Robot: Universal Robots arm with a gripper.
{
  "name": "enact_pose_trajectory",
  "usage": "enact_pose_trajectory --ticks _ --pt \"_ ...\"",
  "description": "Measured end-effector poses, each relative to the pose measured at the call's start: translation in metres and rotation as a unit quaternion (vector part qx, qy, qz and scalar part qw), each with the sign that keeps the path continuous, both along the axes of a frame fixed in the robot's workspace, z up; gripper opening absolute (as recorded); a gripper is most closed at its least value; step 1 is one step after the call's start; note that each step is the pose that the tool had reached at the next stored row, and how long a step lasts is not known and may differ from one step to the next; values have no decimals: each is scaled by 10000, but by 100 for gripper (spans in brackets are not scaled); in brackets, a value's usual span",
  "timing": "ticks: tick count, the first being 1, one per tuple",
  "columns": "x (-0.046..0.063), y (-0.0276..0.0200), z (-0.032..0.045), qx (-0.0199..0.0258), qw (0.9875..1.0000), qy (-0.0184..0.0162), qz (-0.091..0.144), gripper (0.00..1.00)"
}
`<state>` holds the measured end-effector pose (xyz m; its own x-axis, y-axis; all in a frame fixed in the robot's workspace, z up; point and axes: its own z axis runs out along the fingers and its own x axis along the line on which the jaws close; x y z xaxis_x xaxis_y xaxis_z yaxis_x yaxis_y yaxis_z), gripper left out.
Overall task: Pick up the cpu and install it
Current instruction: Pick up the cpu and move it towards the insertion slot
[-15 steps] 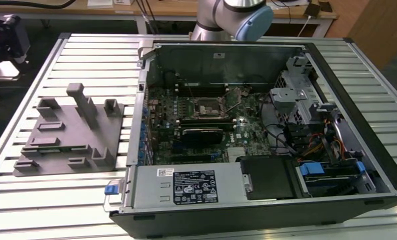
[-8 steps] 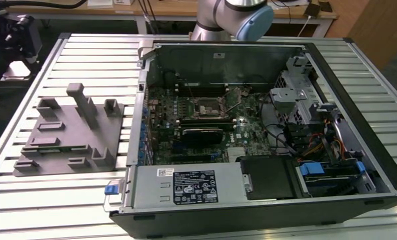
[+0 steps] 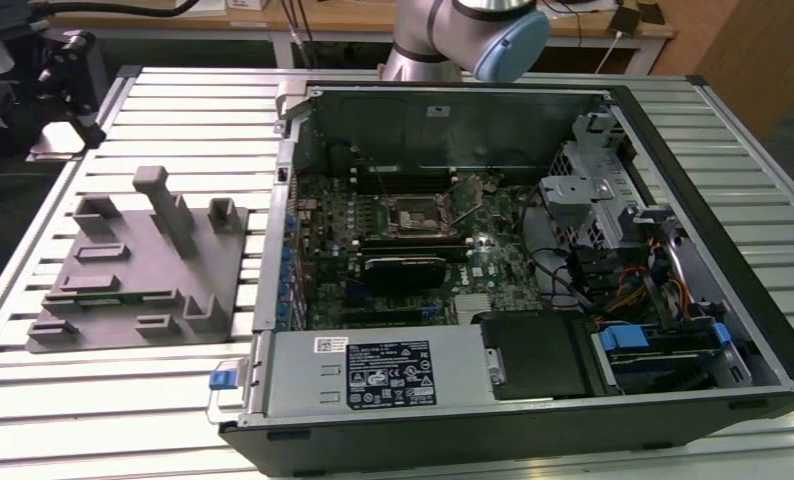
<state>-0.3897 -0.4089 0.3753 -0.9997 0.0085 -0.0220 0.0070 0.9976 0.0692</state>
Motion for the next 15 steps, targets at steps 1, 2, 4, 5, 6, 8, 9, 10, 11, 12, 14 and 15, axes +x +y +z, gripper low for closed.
enact_pose_trajectory --ticks 1,2,4,5,6,8,9,10,11,12,14,15 --pt "22 0 0 0 10000 0 0 54" --pt "45 0 0 0 10000 0 0 54" --pt "87 0 0 0 10000 0 0 54" --pt "109 0 0 0 10000 0 0 54" --pt "130 0 0 0 10000 0 -1 54" --pt "170 0 0 0 10000 0 -1 54" --pt "188 0 0 0 10000 0 0 54" --pt "206 0 0 0 10000 0 0 54" --pt "223 0 0 1 10000 0 0 54" --pt "242 0 0 0 10000 0 0 54" --pt "277 0 0 0 10000 0 0 54" --pt "294 0 0 0 10000 0 0 54"
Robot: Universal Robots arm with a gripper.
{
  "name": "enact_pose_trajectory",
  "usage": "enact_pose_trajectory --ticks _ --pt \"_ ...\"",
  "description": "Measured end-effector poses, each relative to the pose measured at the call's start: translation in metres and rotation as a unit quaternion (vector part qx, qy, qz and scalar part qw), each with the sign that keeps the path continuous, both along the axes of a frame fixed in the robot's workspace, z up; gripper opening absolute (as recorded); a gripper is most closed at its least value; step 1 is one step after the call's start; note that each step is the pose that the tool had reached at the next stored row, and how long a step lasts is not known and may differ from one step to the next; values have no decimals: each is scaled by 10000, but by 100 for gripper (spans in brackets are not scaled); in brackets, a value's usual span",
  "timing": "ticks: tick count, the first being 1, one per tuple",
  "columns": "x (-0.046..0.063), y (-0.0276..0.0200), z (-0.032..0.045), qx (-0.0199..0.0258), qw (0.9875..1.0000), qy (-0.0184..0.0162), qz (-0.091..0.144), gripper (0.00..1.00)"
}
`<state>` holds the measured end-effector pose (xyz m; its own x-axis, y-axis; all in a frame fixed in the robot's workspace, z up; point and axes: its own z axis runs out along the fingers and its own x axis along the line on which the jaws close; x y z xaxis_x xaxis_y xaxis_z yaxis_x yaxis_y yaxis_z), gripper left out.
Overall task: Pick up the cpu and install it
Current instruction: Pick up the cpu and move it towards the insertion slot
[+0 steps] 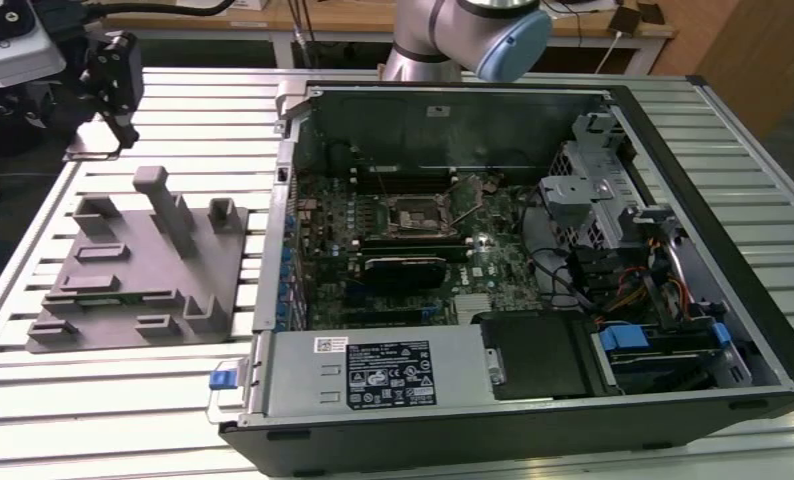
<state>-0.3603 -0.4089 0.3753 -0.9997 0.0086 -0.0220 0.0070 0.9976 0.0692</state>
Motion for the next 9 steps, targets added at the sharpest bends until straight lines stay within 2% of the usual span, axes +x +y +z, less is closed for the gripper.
enact_pose_trajectory --ticks 9 --pt "148 0 -1 0 10000 -1 0 54"
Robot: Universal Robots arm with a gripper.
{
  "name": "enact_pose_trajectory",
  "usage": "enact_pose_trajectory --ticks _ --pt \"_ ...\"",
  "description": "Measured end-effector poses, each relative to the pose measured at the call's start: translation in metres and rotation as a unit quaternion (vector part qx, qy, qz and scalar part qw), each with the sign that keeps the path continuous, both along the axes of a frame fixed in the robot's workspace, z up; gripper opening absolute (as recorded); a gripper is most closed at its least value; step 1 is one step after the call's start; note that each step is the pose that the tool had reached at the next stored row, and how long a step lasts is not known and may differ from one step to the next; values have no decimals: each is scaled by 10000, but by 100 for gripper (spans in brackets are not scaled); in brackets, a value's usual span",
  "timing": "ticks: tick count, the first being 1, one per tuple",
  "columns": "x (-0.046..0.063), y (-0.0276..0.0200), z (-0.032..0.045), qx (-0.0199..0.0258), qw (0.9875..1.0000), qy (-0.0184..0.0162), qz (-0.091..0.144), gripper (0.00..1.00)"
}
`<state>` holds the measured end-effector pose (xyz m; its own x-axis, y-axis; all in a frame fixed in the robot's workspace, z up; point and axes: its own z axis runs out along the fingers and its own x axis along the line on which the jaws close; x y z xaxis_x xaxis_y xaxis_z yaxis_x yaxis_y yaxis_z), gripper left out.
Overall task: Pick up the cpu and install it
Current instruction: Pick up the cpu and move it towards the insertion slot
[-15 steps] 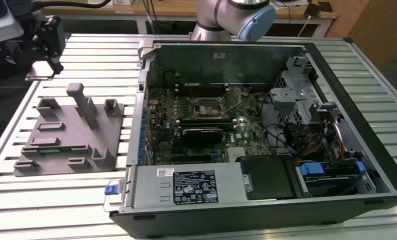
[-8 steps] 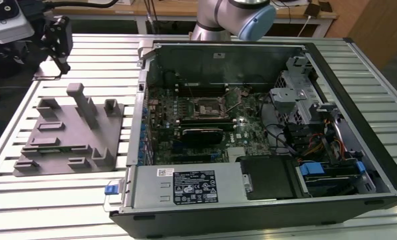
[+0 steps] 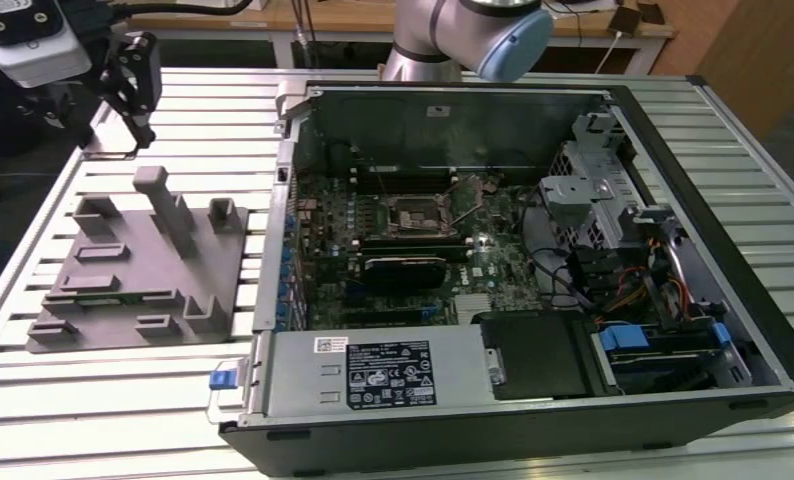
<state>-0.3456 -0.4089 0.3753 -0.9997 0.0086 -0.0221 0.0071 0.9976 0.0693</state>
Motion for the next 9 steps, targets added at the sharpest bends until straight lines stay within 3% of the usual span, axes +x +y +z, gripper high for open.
enact_pose_trajectory --ticks 9 --pt "166 0 0 0 10000 0 1 54"
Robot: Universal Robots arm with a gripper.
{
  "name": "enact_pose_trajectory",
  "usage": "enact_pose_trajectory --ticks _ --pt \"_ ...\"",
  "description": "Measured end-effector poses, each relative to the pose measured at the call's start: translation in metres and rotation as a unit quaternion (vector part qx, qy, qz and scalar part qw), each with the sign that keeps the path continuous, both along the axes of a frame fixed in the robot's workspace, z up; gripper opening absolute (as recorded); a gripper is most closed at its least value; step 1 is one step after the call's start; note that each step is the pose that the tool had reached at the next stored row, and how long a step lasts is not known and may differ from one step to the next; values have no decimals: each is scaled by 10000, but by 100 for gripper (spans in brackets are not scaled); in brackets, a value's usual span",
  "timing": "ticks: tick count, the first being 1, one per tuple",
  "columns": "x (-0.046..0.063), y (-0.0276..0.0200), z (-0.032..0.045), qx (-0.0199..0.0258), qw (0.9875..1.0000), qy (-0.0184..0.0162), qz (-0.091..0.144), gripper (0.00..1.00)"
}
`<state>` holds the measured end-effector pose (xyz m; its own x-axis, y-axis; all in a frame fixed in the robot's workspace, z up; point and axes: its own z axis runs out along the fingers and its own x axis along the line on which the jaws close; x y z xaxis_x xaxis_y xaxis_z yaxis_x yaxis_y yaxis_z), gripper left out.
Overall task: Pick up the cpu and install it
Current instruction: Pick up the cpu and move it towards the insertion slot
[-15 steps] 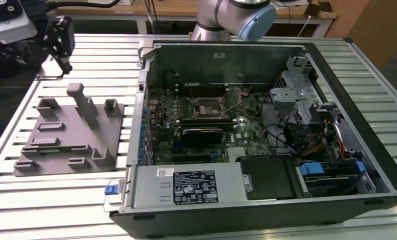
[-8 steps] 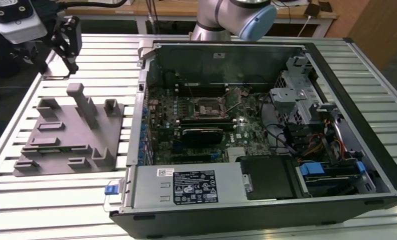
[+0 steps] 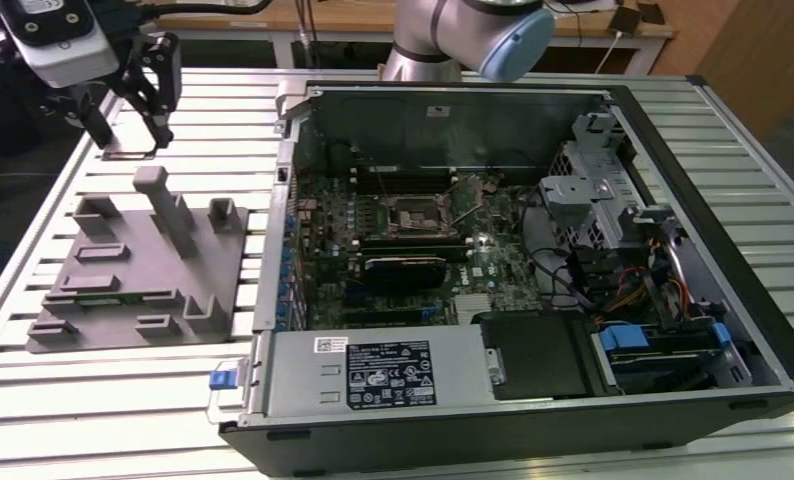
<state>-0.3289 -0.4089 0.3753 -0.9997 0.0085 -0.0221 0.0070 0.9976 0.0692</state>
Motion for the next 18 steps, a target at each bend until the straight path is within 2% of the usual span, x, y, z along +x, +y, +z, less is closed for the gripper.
enact_pose_trajectory --ticks 8,18 --pt "169 0 0 0 10000 0 0 54" --pt "450 0 0 0 10000 0 0 54"
